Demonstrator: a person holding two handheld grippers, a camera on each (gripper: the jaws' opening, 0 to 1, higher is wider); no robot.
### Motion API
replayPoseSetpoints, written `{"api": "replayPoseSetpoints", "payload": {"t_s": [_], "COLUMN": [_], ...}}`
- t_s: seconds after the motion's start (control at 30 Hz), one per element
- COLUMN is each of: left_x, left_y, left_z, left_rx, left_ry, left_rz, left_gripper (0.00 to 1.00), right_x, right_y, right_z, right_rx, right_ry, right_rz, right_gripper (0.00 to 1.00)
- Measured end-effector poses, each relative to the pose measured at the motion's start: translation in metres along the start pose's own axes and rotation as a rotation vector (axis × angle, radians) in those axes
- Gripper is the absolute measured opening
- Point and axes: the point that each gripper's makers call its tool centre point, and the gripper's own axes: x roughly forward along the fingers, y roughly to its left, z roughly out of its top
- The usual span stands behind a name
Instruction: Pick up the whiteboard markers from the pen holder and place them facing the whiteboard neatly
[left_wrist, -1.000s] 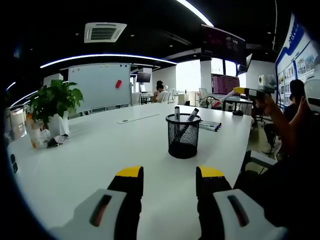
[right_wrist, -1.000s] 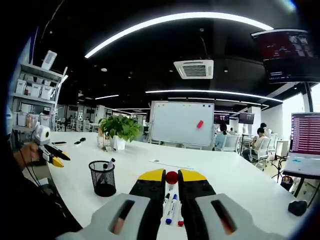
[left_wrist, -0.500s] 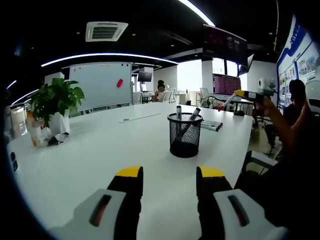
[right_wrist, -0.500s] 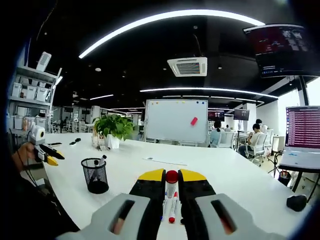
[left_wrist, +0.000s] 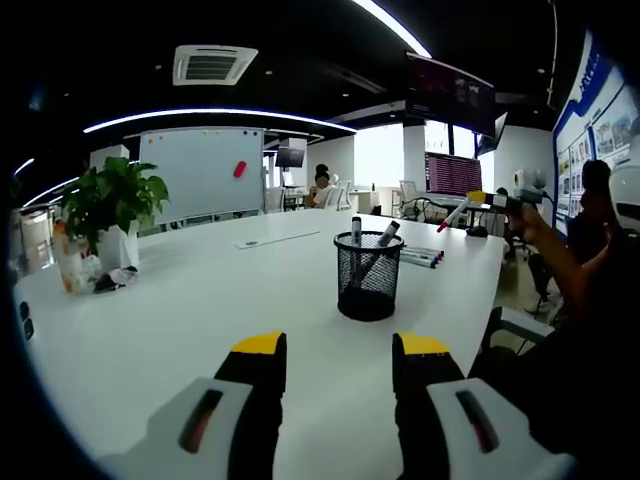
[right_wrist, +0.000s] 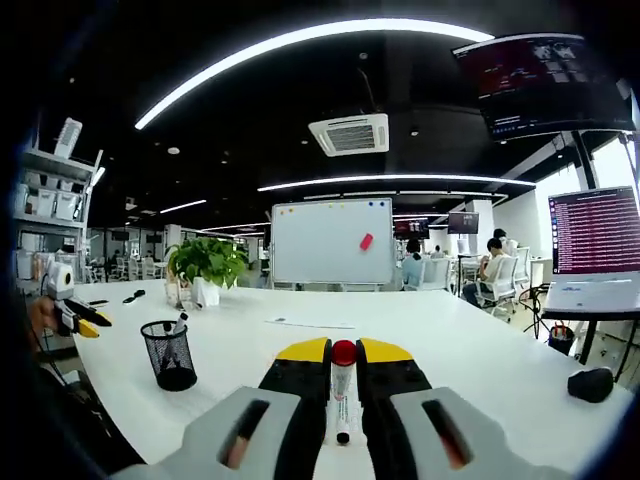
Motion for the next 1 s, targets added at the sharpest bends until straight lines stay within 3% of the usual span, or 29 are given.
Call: {"api": "replayPoseSetpoints", "payload": {"t_s": [0.57, 1.0], "left_x": [-0.001, 0.000], "left_y": [-0.009, -0.018], "left_z": [0.005, 0.011], "left_rx": [0.020, 0.022], "left_ry": [-0.023, -0.044], "left_rz": [-0.043, -0.091], "left_gripper": [0.46, 0.49], "right_x": [0.001, 0.018], "right_y": [-0.011, -0.021], "right_z": [-0.002, -0.024], "right_rx": [-0.052, -0.075], "right_ry": [-0.018, 0.026], "right_rz": [-0.040, -0.057], "right_gripper": [0.13, 0.13]}}
